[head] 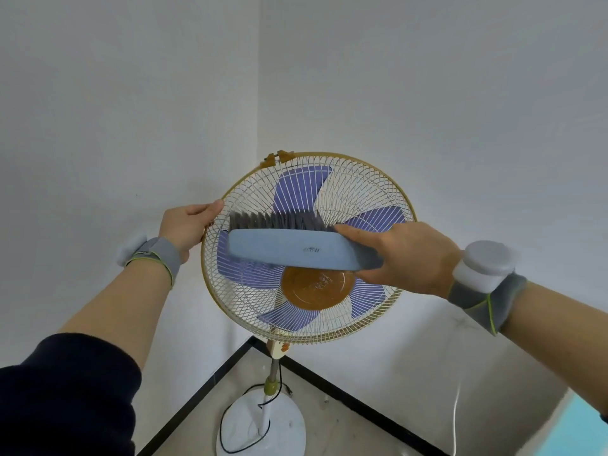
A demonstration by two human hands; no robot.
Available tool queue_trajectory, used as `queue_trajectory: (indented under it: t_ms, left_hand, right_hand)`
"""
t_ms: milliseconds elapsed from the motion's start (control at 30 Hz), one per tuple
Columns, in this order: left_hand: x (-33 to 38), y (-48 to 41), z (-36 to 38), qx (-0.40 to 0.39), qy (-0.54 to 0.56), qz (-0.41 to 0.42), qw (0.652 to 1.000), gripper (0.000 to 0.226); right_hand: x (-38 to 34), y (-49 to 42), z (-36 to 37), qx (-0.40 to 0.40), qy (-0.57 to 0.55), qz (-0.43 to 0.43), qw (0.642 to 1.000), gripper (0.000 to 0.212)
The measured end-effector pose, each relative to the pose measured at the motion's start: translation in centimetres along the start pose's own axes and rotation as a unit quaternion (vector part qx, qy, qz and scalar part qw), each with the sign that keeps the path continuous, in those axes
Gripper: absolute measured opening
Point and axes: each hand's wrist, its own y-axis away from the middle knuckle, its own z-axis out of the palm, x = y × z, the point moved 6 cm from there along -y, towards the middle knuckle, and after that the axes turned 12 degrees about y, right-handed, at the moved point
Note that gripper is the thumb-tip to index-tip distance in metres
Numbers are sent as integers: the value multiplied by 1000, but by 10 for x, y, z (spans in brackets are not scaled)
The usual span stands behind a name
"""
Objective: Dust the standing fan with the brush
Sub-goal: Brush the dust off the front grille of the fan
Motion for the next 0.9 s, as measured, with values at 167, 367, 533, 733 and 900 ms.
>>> queue_trajectory:
  t_ms: [167,367,533,733,900]
  left_hand:
    - [1,0,0,-7,-13,1,1000,41]
    - [0,6,2,4,-1,-5,1000,24]
    - [-4,3,-4,32,-11,18,999,24]
    - [-2,3,1,11,7,12,1000,43]
    - [-2,2,6,17,13,13,1000,43]
  right_hand:
    - [11,-6,-21,75,-7,-34,997,71]
    - [9,-34,-30,77,-13,73,994,73]
    - [3,-26,0,23,-17,39,999,75]
    - [0,-3,10,10,5,1,1000,75]
    - [4,18,30,-36,13,-2,999,75]
